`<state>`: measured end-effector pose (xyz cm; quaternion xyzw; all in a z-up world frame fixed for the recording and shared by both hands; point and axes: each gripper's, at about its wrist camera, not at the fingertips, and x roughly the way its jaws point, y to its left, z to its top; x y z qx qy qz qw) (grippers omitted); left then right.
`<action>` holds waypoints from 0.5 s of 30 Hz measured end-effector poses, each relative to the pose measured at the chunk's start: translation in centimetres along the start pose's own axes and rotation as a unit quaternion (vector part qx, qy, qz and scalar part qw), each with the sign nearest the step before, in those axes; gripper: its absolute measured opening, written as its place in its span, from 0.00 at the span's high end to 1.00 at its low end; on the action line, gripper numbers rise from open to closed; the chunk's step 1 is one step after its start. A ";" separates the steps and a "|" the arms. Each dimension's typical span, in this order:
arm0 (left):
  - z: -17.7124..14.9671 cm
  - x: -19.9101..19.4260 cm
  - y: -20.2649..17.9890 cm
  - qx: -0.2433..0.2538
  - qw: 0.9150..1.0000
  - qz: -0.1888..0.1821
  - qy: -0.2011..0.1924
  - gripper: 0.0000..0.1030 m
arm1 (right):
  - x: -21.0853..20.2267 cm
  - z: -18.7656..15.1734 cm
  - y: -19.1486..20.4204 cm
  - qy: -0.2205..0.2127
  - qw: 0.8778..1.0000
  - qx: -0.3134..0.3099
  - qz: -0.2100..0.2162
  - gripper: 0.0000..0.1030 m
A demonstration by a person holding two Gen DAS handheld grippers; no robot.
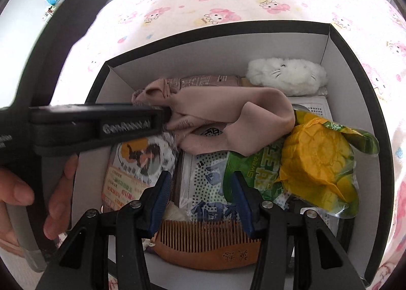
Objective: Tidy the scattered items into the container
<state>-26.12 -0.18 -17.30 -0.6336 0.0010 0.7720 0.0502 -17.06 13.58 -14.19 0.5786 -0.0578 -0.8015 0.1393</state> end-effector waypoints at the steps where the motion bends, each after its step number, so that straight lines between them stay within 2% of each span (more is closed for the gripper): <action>1: -0.1 -0.1 0.1 0.000 1.000 -0.003 0.000 0.51 | 0.0 -0.1 0.0 0.001 1.000 0.001 0.004 0.57; 4: -0.6 -0.4 0.2 0.004 1.000 -0.014 0.015 0.51 | -0.1 -0.6 -0.1 0.005 1.000 0.007 0.014 0.57; 8: -2.3 -1.5 -0.2 0.019 1.000 -0.014 0.017 0.53 | -0.9 -1.4 -0.8 0.003 1.000 0.014 0.018 0.57; 11: -3.6 -3.2 0.2 -0.001 0.999 -0.033 -0.002 0.53 | -1.8 -1.8 -1.5 -0.004 0.999 0.026 0.025 0.57; 13: -4.8 -4.9 0.5 -0.013 0.999 -0.029 -0.038 0.53 | -2.4 -2.1 -2.0 -0.010 0.999 0.031 0.027 0.57; 15: -6.0 -6.0 0.6 -0.019 0.998 -0.034 -0.057 0.53 | -3.1 -2.3 -2.4 -0.018 0.999 0.034 0.020 0.57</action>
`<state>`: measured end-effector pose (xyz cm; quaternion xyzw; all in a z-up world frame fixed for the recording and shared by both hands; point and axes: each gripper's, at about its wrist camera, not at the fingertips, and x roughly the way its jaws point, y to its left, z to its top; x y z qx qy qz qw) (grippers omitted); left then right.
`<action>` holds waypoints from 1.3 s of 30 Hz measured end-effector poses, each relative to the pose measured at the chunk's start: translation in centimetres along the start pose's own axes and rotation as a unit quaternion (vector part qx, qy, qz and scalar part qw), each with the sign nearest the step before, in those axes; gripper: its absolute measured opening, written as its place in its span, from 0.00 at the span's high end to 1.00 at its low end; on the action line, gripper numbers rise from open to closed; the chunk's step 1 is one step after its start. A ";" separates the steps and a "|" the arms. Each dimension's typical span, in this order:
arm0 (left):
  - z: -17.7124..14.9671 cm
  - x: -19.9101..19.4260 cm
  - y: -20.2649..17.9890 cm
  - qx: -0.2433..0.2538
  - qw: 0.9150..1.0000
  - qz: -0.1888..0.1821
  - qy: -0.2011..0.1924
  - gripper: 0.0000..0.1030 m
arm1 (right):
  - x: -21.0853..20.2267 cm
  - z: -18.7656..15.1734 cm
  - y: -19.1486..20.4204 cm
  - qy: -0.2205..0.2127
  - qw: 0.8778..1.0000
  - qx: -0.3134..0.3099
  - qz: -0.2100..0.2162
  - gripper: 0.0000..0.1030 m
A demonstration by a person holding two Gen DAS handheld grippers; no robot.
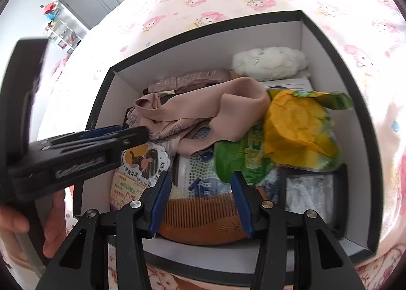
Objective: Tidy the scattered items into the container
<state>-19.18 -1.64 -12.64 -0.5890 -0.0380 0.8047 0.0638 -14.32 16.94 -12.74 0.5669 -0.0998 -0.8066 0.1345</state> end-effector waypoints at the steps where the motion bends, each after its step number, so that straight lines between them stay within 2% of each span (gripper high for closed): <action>1: -0.5 -0.3 -0.1 0.000 1.000 -0.012 -0.001 0.53 | -0.4 -0.1 -0.2 -0.005 1.000 0.000 -0.005 0.57; 7: -2.0 0.1 -2.9 0.061 0.998 -0.026 0.010 0.53 | -3.4 -0.5 -1.7 -0.041 0.998 0.018 -0.044 0.57; 9: -2.0 0.2 -3.5 0.063 0.997 -0.050 0.013 0.54 | -4.4 -0.6 -1.1 -0.050 0.998 0.028 -0.041 0.57; 11: -2.1 0.0 -4.0 0.069 0.996 -0.053 0.006 0.54 | -5.0 -0.7 -1.1 -0.055 0.997 0.035 -0.037 0.57; 14: -2.8 0.8 -4.7 0.069 0.997 -0.021 0.019 0.54 | -5.6 -1.5 -1.7 -0.055 0.997 0.033 -0.037 0.57; 17: -2.5 1.6 -4.4 0.071 0.996 0.044 0.031 0.51 | -5.5 -1.2 -1.8 -0.051 0.998 0.035 -0.028 0.57; 19: -2.4 1.3 -4.0 0.053 0.997 0.039 0.031 0.51 | -5.7 -1.5 -1.5 -0.052 0.998 0.032 -0.026 0.57; 22: -2.7 -0.6 -4.0 0.035 0.999 0.038 0.010 0.51 | -5.2 -1.5 -1.2 -0.055 0.998 0.028 -0.022 0.57; 28: -5.8 -7.0 -4.2 0.014 0.997 -0.053 -0.055 0.52 | -6.6 -2.7 -0.6 -0.068 0.997 0.019 -0.022 0.57; 35: -10.1 -12.9 -4.8 0.002 0.989 -0.093 -0.115 0.52 | -9.3 -4.4 1.1 -0.092 0.996 -0.007 -0.015 0.57; 36: -9.9 -12.3 -5.1 0.003 0.988 -0.096 -0.119 0.52 | -9.8 -4.6 1.5 -0.097 0.995 -0.013 -0.013 0.57; 39: -10.6 -13.7 -5.5 0.009 0.986 -0.101 -0.134 0.52 | -11.1 -5.3 2.5 -0.108 0.994 -0.028 -0.008 0.57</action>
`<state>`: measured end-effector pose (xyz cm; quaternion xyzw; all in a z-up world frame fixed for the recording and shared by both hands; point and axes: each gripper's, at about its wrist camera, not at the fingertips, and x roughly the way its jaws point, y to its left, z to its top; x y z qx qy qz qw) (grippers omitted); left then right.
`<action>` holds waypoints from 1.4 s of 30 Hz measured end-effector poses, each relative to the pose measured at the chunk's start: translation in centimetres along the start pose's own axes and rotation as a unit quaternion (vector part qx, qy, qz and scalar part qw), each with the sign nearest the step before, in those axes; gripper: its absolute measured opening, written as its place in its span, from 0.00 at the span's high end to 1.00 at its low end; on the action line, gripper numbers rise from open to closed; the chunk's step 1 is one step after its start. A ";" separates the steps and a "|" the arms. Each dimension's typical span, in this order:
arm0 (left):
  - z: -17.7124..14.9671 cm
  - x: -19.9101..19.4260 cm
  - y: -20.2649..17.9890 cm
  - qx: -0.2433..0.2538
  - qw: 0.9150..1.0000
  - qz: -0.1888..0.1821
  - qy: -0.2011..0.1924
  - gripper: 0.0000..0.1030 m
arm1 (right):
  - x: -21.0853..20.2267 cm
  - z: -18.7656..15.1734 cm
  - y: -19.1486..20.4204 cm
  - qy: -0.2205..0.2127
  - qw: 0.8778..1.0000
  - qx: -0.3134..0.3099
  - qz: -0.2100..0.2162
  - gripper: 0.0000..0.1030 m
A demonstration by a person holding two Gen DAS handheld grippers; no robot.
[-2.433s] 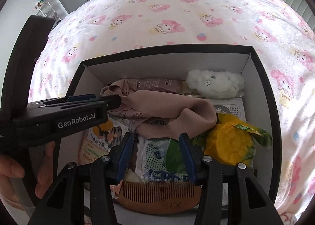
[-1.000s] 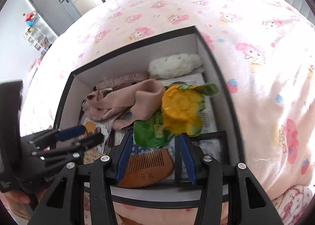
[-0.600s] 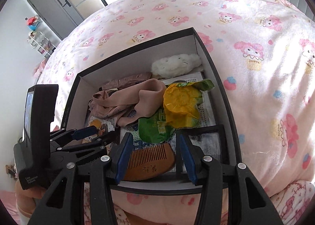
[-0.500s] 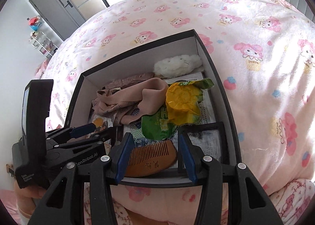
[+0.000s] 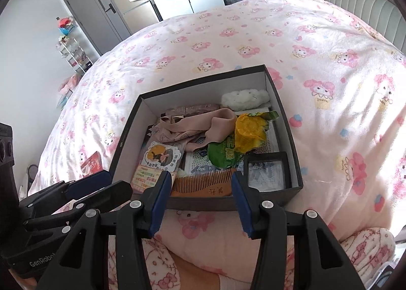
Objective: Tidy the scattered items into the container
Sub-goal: 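Withdraw the right gripper from the box toward the red photo card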
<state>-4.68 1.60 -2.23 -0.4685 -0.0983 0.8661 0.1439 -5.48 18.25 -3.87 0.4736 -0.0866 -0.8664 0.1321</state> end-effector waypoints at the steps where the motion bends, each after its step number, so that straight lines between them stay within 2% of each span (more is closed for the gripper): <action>1: -0.1 0.1 -0.4 0.004 1.000 0.000 -0.004 0.52 | -0.5 -0.1 0.4 -0.004 1.000 -0.005 0.002 0.57; 6: -1.1 -2.4 -0.6 0.006 1.000 0.007 -0.026 0.52 | -2.5 -0.6 2.2 -0.023 0.999 -0.029 0.007 0.57; 13: -2.4 -5.3 1.0 -0.005 0.999 0.023 -0.049 0.52 | -3.6 -1.2 5.4 -0.032 0.997 -0.064 0.019 0.57; 24: -4.7 -9.2 7.3 -0.057 0.993 0.070 -0.076 0.52 | -1.4 -1.7 12.8 -0.010 0.990 -0.130 0.057 0.57; 27: -5.5 -10.3 10.3 -0.088 0.988 0.087 -0.087 0.52 | 0.1 -1.5 15.8 0.004 0.984 -0.160 0.077 0.57; 31: -6.6 -11.4 14.8 -0.145 0.980 0.090 -0.102 0.51 | 2.8 -0.9 20.4 0.037 0.971 -0.202 0.123 0.57; 35: -7.8 -11.2 19.1 -0.185 0.970 0.120 -0.099 0.51 | 5.8 -0.5 23.4 0.069 0.959 -0.226 0.159 0.57; 42: -10.3 -7.7 27.2 -0.269 0.953 0.128 -0.061 0.51 | 12.5 0.9 23.9 0.126 0.960 -0.216 0.123 0.57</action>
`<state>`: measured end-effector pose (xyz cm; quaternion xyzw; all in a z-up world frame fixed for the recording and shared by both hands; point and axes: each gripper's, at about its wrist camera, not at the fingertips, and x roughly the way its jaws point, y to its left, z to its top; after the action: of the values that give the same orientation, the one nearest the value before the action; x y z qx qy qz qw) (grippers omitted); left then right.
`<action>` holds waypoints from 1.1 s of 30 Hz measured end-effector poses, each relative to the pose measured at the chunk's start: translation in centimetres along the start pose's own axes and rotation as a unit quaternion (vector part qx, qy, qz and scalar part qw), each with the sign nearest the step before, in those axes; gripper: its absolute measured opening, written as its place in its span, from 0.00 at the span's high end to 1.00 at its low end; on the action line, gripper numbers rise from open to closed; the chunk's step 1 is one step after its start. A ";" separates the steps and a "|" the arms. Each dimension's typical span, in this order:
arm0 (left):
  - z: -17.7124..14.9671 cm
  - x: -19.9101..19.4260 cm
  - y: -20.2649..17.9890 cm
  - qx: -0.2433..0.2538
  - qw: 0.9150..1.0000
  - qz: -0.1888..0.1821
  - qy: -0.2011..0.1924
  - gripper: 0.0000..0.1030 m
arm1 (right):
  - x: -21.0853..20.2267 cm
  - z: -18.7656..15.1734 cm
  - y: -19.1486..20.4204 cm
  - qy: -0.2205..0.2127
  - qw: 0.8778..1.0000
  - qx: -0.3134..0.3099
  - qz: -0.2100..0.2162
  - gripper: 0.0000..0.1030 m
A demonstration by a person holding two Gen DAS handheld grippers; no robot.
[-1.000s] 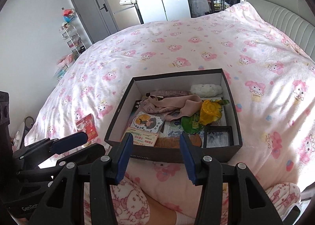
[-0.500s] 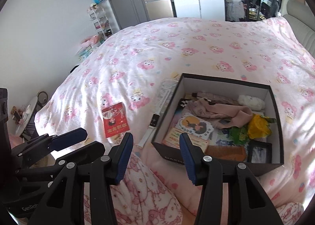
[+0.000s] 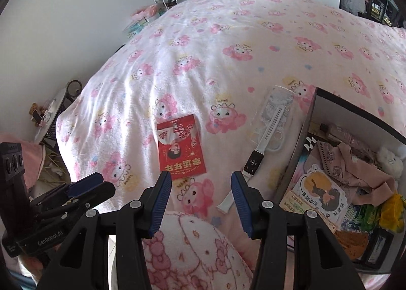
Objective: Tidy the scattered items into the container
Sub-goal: 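Withdraw the right gripper from the box toward the red photo card, then close the right gripper on the red photo card on the bedspread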
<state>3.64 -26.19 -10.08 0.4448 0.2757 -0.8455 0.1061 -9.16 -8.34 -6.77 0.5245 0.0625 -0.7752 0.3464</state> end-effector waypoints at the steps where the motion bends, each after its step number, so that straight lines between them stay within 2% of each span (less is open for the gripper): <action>1: 0.2 0.9 0.8 -0.010 1.000 0.002 0.006 0.52 | 0.9 0.2 -0.2 0.011 1.000 -0.002 -0.004 0.57; 7: 1.0 6.1 3.4 -0.042 0.998 0.008 0.035 0.55 | 7.0 1.4 -1.0 0.073 0.997 -0.001 0.004 0.57; 14: 2.2 11.0 5.4 -0.068 0.995 -0.002 0.068 0.57 | 13.0 2.9 -1.2 0.128 0.992 -0.005 0.017 0.57; 21: 3.4 13.0 6.0 -0.073 0.995 0.004 0.067 0.58 | 17.0 4.8 -1.3 0.161 0.986 -0.006 0.031 0.57; 23: 3.6 13.5 6.0 -0.067 0.995 0.014 0.072 0.76 | 17.8 5.1 -1.0 0.165 0.986 -0.007 0.037 0.57; 26: 3.6 13.7 5.9 -0.067 0.995 0.012 0.073 0.83 | 19.3 5.2 -0.4 0.181 0.982 -0.012 0.042 0.56; 30: 3.3 13.3 5.7 -0.063 0.995 0.003 0.077 0.83 | 20.1 5.0 -0.3 0.198 0.978 -0.011 0.061 0.57; 33: 2.8 12.7 5.6 -0.065 0.995 -0.016 0.080 0.83 | 19.3 4.8 -0.1 0.205 0.973 -0.007 0.107 0.57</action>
<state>-3.34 -31.57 -21.16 0.4991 0.3447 -0.7889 0.0989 -16.93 -19.58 -21.24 0.6732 0.0814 -0.6092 0.4112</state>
